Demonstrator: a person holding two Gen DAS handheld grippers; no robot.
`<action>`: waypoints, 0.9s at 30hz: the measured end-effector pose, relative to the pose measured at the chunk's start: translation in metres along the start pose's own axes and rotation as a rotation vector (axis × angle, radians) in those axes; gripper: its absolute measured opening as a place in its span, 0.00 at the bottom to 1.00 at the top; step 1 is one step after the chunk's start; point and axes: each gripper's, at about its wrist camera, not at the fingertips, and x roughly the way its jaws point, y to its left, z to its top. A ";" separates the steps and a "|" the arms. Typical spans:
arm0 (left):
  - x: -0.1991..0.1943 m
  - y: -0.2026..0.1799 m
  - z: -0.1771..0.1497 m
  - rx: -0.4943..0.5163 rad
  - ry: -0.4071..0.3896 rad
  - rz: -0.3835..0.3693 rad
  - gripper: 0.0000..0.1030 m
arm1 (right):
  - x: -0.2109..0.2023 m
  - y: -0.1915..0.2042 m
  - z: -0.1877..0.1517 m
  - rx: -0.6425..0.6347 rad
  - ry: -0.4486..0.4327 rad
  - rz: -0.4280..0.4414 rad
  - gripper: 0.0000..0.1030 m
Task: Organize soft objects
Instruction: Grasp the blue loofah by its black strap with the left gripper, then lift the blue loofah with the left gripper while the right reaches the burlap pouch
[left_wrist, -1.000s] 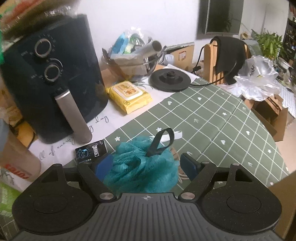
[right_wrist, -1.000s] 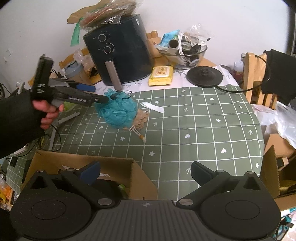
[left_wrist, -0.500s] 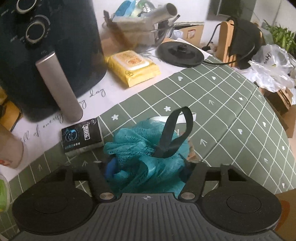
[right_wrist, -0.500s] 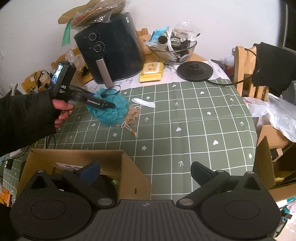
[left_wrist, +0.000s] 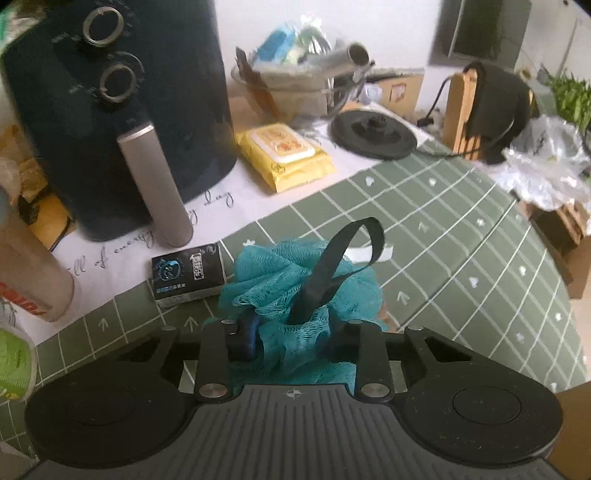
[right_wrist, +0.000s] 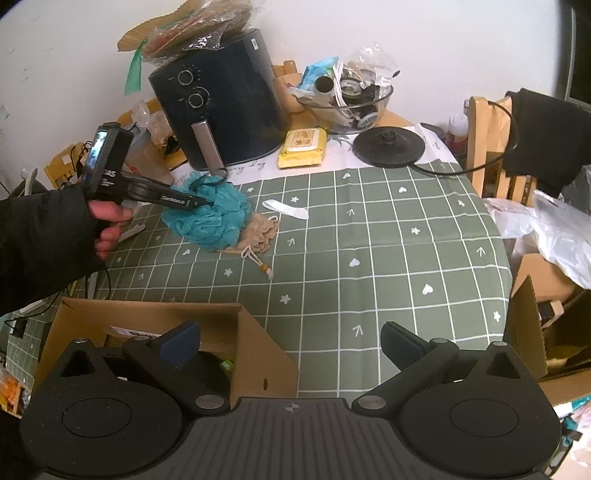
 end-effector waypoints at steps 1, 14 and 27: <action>-0.006 0.000 -0.001 -0.005 -0.013 0.005 0.30 | 0.000 -0.001 0.001 -0.001 0.000 0.003 1.00; -0.077 -0.003 -0.020 -0.066 -0.144 -0.009 0.29 | 0.011 -0.009 0.018 -0.045 0.018 0.009 1.00; -0.143 -0.012 -0.048 -0.157 -0.229 -0.011 0.29 | 0.040 -0.002 0.045 -0.187 0.022 0.046 1.00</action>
